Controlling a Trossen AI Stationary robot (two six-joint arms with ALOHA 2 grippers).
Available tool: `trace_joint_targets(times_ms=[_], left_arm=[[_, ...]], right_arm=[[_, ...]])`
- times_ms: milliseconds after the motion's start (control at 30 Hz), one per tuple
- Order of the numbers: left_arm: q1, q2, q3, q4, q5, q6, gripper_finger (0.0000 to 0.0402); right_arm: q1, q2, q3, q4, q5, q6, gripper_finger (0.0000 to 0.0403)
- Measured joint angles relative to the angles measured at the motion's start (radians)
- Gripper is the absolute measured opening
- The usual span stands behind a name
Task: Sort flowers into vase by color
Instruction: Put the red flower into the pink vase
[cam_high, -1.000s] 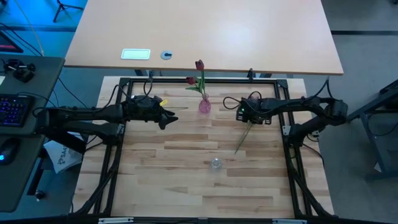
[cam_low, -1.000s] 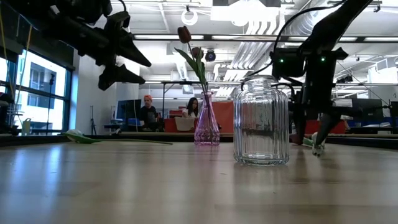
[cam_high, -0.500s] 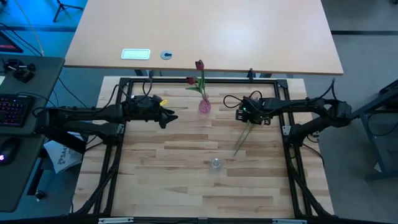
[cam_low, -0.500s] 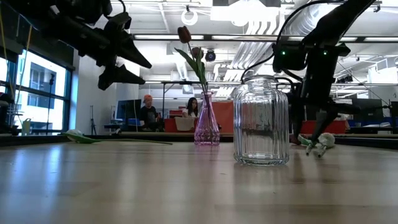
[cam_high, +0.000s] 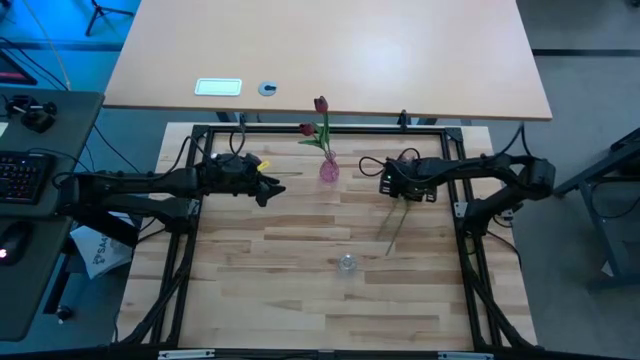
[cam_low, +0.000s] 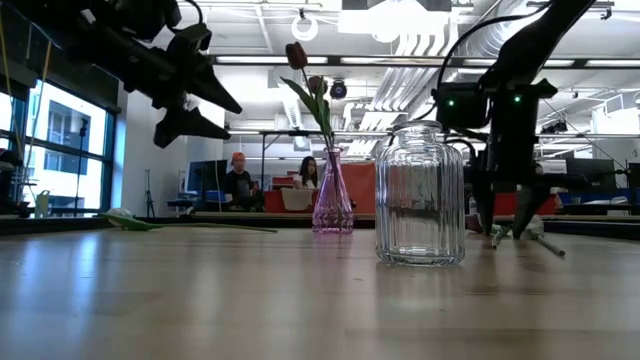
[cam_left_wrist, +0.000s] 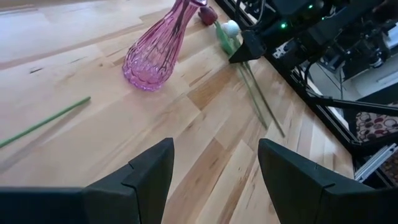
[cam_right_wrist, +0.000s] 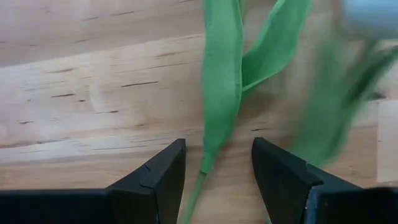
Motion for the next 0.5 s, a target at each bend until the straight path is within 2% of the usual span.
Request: trace_joint_targets(times_ms=[133,200,300,333,500], left_arm=[[0.0,0.0,0.0,-0.003,0.0,-0.024,0.0221],[0.0,0.0,0.0,0.001,-0.001,-0.037,0.0221],[0.0,-0.002,0.0,0.047,0.034,-0.061,0.0221],[0.0,-0.005,0.0,0.075,0.052,-0.053,0.0221],[0.009,-0.043,0.001,0.189,0.072,-0.052,0.0221]], right_arm=[[0.001,0.017,0.0,0.001,0.014,-0.025,0.0157],[0.0,0.017,0.001,0.002,0.014,-0.069,0.012],[0.004,0.003,0.015,0.003,0.007,-0.146,0.0032],[0.008,-0.008,0.021,0.003,0.01,-0.177,0.0018],[0.017,-0.134,0.096,0.053,0.061,-0.341,0.0006]])
